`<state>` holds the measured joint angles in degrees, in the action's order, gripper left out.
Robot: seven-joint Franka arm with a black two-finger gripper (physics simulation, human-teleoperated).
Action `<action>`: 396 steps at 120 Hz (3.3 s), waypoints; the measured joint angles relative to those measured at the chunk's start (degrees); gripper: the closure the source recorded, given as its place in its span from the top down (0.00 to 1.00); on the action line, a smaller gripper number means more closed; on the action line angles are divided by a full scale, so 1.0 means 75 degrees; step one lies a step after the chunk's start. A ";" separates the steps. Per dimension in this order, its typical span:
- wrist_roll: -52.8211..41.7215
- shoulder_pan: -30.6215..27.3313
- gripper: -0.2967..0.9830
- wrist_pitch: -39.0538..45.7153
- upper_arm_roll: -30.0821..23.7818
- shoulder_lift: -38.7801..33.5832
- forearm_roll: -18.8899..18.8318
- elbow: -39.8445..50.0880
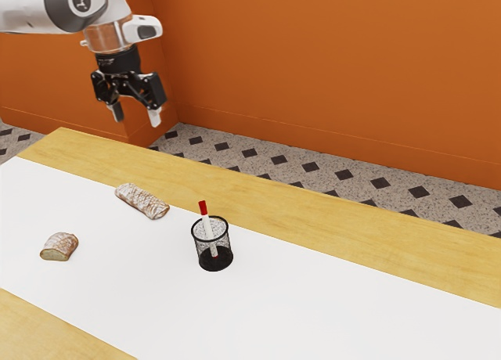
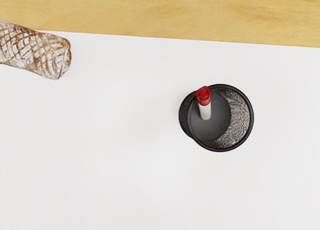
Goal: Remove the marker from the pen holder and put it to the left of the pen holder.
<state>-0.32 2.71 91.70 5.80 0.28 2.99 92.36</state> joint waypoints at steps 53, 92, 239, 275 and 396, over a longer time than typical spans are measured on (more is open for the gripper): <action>0.0073 -0.0052 0.77 0.0600 0.0020 0.2766 0.0327 -0.0546; 0.0170 0.0091 0.77 0.1698 0.0046 0.3741 0.0516 -0.0748; 0.0561 0.0548 0.31 0.1304 -0.0139 0.3572 0.0623 -0.0448; 0.0592 0.0565 0.24 0.1359 -0.0130 0.3662 0.0652 -0.0574; 0.0934 0.0052 0.15 -0.1712 0.1066 0.4405 0.0108 -0.1713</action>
<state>6.69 3.10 78.86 13.79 33.32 3.80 79.51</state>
